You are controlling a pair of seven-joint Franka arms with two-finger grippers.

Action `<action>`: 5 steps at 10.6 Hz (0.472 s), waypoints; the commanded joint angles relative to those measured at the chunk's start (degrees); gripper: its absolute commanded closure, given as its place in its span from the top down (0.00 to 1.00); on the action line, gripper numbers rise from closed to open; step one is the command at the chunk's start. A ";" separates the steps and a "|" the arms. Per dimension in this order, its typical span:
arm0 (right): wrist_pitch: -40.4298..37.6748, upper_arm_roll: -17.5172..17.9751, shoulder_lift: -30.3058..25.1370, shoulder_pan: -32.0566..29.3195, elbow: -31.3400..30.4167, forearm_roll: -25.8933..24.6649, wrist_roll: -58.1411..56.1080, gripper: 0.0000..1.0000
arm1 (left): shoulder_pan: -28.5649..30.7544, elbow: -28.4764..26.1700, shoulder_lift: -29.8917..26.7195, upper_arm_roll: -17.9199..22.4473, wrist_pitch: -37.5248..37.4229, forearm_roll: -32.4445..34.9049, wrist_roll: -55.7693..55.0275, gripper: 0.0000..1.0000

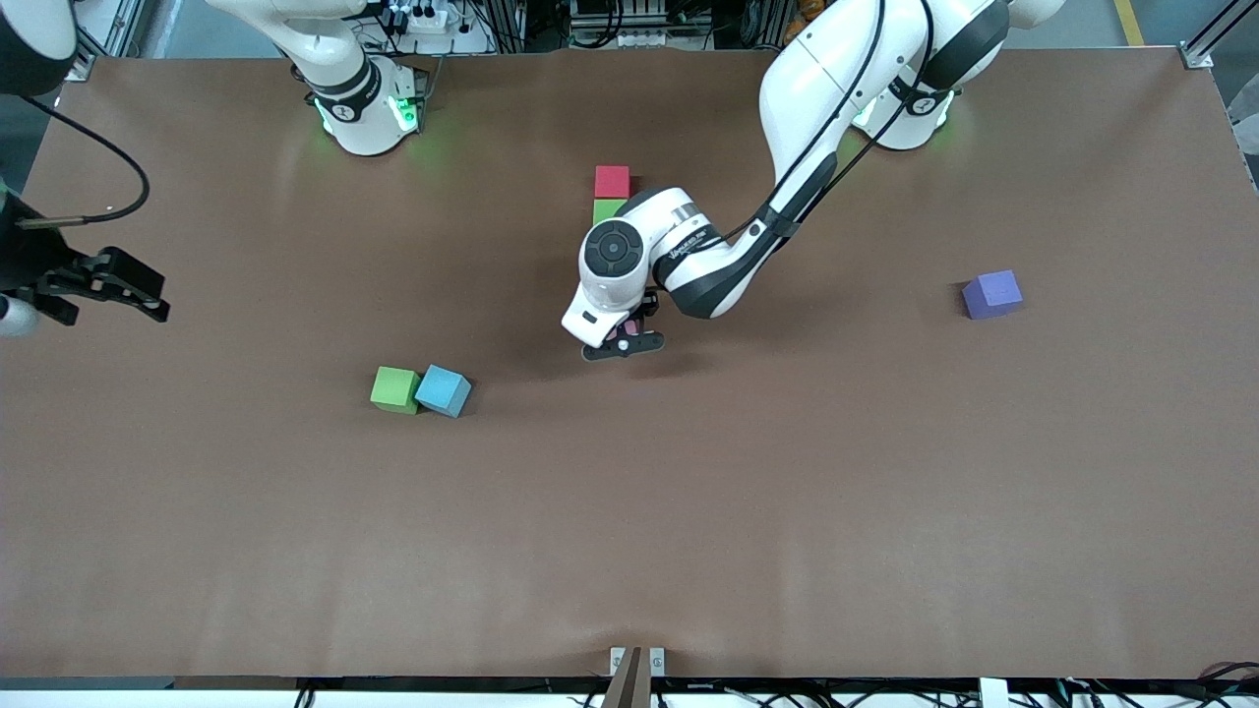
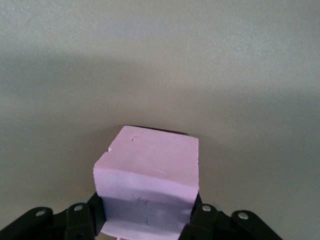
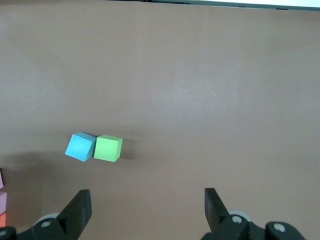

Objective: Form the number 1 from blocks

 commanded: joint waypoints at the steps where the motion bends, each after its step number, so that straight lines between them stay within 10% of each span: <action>1: 0.68 -0.58 -0.19 -0.43 -1.31 1.18 -2.08 1.00 | -1.99 1.38 1.99 1.24 -0.43 -1.28 -1.03 0.00; 5: 4.20 -2.17 -1.69 3.26 -4.92 0.92 12.21 1.00 | -2.52 1.30 1.99 1.42 -0.43 -1.28 -1.11 0.00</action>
